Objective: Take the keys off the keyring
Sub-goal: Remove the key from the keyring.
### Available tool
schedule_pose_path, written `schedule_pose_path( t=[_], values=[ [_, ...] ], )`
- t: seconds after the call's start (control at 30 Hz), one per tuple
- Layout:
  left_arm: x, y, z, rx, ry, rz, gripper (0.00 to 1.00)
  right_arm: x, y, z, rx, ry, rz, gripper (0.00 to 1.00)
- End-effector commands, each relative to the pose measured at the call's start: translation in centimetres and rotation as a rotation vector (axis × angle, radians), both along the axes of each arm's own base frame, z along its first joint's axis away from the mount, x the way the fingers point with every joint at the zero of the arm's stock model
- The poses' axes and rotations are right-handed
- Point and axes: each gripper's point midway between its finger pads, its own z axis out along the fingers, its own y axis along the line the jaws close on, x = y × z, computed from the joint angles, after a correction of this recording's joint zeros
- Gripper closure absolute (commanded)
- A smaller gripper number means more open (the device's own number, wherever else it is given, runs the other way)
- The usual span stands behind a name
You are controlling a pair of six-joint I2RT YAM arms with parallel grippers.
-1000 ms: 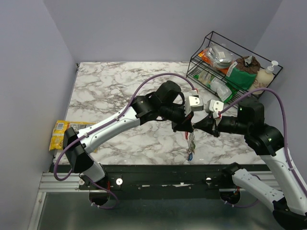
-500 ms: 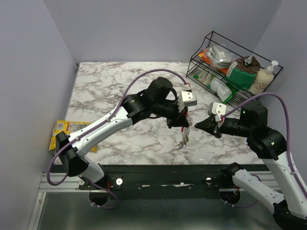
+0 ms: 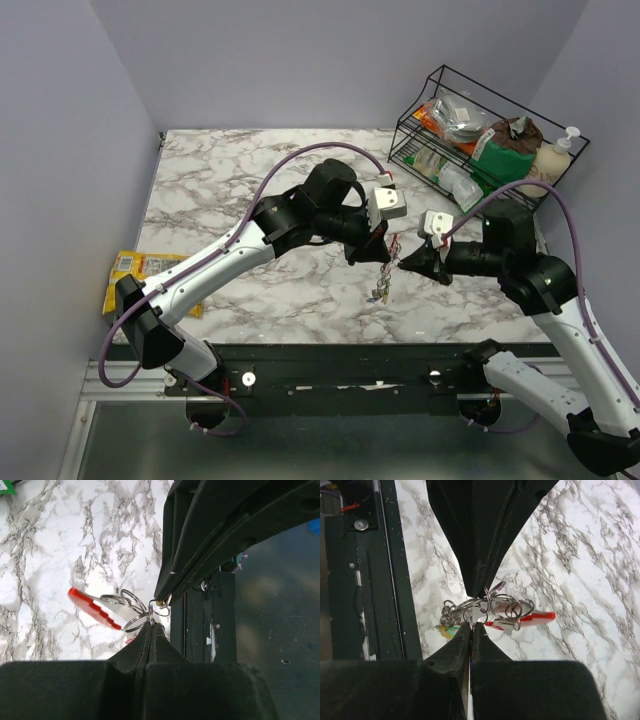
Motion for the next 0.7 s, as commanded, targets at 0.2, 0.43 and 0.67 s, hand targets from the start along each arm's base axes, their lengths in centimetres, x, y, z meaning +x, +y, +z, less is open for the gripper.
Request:
schedule_pose_path(
  t=[0.2,0.43,0.67],
  values=[
    [-0.5,0.3,1.9,-0.056,-0.011,-0.020,1.00,-0.6,0.5,-2.1,-0.014,0.059,0.051,0.98],
    [-0.5,0.1,1.8,-0.056,-0.004,-0.023,1.00,-0.8,1.2,-2.3,-0.009,0.080,0.085,0.98],
    [-0.7,0.0,1.6,-0.052,0.008,-0.037,1.00,-1.1,1.9,-1.5,0.002,0.088,0.118,0.98]
  ],
)
